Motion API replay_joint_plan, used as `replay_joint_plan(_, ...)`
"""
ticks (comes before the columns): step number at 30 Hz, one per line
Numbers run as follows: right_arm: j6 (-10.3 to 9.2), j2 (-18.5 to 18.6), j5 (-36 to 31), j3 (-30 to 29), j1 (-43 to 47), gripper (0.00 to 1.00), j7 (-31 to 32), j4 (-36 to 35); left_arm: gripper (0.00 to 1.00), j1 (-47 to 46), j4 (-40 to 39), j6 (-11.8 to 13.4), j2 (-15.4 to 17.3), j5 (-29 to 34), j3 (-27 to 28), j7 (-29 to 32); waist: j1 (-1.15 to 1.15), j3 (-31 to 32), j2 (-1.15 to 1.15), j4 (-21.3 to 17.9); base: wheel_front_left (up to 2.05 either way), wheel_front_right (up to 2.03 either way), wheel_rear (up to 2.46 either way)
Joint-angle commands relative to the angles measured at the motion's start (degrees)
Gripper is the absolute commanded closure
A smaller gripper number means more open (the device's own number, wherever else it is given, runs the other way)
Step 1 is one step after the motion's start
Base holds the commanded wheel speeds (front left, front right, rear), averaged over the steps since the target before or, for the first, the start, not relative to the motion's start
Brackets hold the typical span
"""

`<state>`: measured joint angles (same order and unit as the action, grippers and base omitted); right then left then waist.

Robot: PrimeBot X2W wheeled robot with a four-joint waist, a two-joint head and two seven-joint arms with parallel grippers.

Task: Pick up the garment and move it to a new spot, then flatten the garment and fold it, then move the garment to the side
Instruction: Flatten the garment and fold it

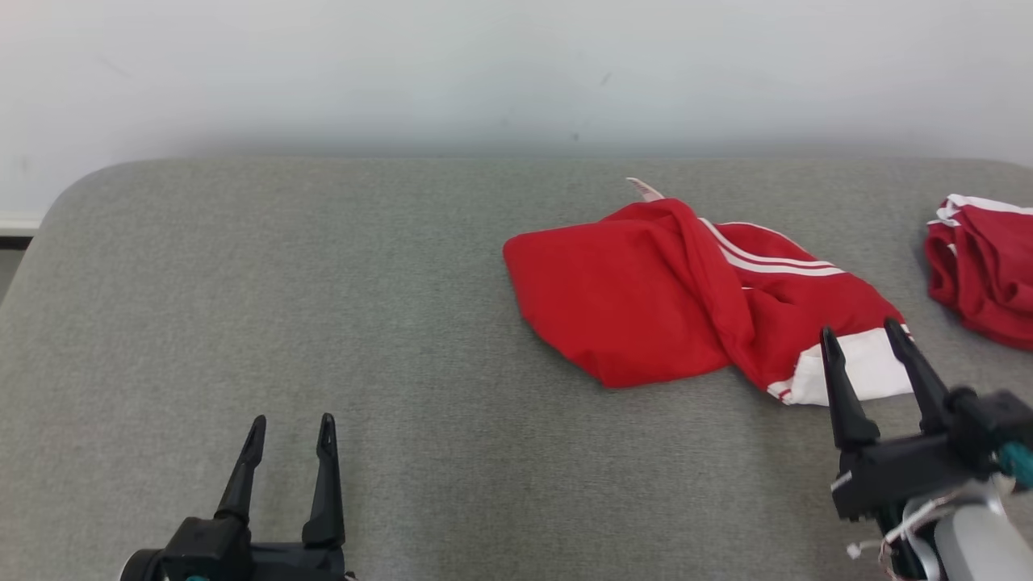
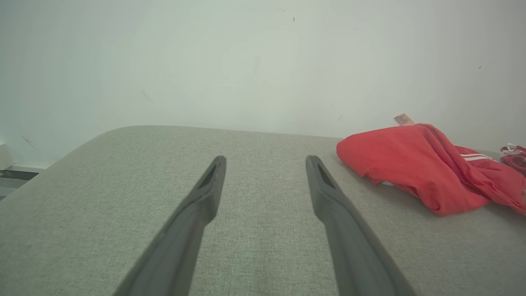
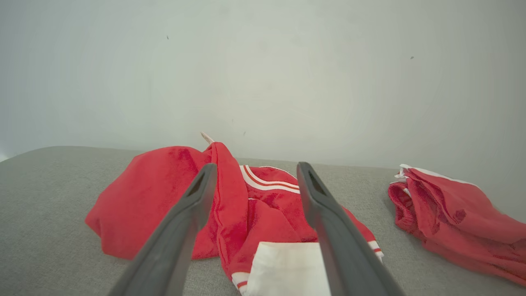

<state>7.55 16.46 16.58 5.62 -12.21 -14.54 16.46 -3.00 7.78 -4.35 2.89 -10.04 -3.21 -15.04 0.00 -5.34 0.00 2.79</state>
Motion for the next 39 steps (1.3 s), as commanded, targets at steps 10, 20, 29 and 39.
replay_joint_plan(10,-0.15,6.43,1.71,6.8,-16.68,0.0,5.4,9.45,0.0,-2.64,-0.19,1.13,0.0,-2.23,-3.72,-0.2,0.0,-4.42,0.0,6.9,0.0,0.0,0.0)
replay_joint_plan(20,-0.15,9.37,3.34,13.89,-29.18,0.0,11.54,23.48,0.0,-5.34,0.0,1.98,0.0,-4.34,-7.74,-0.2,0.0,-7.99,0.0,12.77,0.0,0.0,0.0)
replay_joint_plan(29,-0.15,8.95,5.88,18.69,-35.82,0.89,15.89,36.18,0.0,-6.67,0.57,2.33,-0.02,-5.09,-9.4,-0.2,0.0,-8.79,0.0,14.77,0.0,0.0,0.0)
replay_joint_plan(39,-0.15,7.66,7.61,23.81,-38.76,1.0,4.05,36.77,0.0,-5.38,1.23,2.62,0.0,-4.39,-7.75,-0.2,0.0,-6.7,0.0,12.1,0.0,0.0,0.0)
